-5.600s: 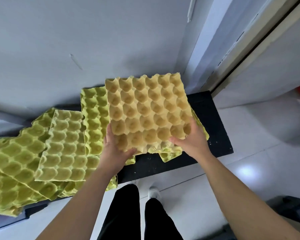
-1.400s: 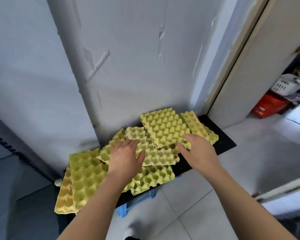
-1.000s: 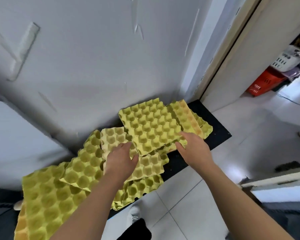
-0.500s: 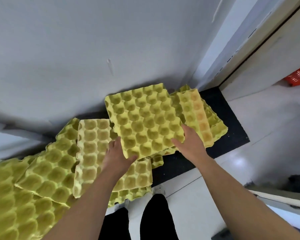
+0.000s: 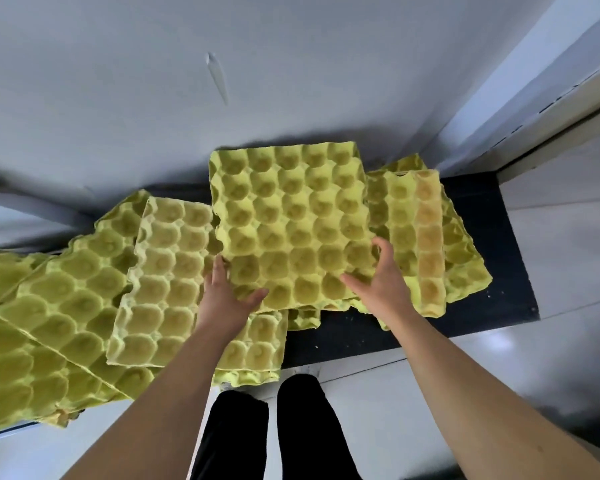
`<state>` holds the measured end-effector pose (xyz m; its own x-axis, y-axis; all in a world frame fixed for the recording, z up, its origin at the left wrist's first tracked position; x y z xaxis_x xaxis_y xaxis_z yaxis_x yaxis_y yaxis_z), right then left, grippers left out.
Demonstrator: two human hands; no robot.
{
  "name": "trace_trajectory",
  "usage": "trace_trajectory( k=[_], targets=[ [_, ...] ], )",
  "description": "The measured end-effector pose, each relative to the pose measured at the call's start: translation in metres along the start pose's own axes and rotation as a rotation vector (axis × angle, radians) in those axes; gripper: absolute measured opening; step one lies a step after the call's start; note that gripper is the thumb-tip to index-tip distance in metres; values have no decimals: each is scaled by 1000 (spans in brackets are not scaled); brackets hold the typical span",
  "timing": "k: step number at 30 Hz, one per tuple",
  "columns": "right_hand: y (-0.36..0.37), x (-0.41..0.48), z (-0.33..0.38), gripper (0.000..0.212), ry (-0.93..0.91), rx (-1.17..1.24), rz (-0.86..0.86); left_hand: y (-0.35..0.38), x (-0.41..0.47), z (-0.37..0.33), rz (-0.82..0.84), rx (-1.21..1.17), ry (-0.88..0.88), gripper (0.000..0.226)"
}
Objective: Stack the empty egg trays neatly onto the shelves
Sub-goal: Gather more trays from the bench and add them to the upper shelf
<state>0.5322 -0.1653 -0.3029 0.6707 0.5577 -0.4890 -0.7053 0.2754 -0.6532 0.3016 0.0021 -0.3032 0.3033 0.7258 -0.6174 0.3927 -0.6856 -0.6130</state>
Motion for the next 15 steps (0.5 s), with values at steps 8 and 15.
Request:
trace_trajectory(
  k=[8,15],
  targets=[
    [-16,-11,13,88,-45,129,-84,-11,-22,-20,-19,-94,36,130],
    [-41,-59,44,91,-62,101,-147,-58,-66,-32,-55,-140,163,133]
  ],
)
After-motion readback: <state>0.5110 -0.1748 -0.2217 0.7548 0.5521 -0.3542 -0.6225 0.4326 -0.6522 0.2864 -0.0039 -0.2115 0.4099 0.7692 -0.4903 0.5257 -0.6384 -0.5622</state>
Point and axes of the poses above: each hand's wrist, its own x-axis towards the middle knuckle, its own y-axis out of the palm, z = x × y, the point moved 6 cm from there along x, towards the middle knuckle, and after that the axes turned 1 degree about -x, right-handed, at the moved point
